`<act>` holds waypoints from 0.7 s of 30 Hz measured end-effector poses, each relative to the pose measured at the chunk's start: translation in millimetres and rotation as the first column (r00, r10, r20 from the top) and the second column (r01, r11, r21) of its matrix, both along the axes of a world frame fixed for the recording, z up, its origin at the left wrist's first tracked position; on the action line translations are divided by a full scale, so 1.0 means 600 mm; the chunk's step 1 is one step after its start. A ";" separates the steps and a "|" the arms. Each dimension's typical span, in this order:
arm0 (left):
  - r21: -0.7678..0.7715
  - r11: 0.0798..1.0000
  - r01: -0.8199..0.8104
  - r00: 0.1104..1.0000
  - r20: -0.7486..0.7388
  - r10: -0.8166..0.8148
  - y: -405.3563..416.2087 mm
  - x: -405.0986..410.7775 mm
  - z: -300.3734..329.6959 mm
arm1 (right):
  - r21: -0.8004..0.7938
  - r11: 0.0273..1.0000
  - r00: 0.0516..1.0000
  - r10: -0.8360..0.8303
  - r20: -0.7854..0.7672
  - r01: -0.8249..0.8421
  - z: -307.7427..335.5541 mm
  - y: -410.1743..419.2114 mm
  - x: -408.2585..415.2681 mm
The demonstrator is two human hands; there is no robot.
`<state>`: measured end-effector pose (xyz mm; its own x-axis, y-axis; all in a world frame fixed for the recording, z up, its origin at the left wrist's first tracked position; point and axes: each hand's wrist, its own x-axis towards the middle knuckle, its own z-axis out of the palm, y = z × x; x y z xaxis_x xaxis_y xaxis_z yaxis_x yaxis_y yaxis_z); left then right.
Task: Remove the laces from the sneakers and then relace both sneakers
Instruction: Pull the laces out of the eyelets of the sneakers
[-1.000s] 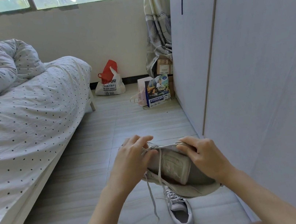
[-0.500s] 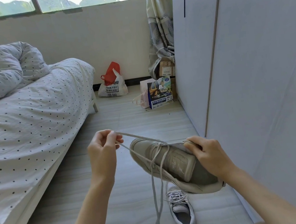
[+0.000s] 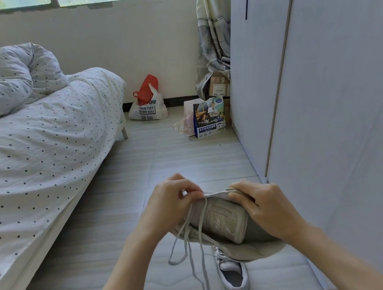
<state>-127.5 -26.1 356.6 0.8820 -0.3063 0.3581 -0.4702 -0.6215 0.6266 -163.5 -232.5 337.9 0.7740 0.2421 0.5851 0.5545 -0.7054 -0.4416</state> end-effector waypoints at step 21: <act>0.308 0.951 -0.038 0.989 -0.125 0.079 0.002 0.011 -0.028 | -0.111 0.972 0.930 -0.230 -0.285 0.207 -0.042 -0.039 0.034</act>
<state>-120.7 -25.1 339.8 0.9351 -0.3284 0.1333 -0.3520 -0.8161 0.4584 -143.2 -256.1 312.9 0.9472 0.0827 0.3097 0.2364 -0.8328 -0.5005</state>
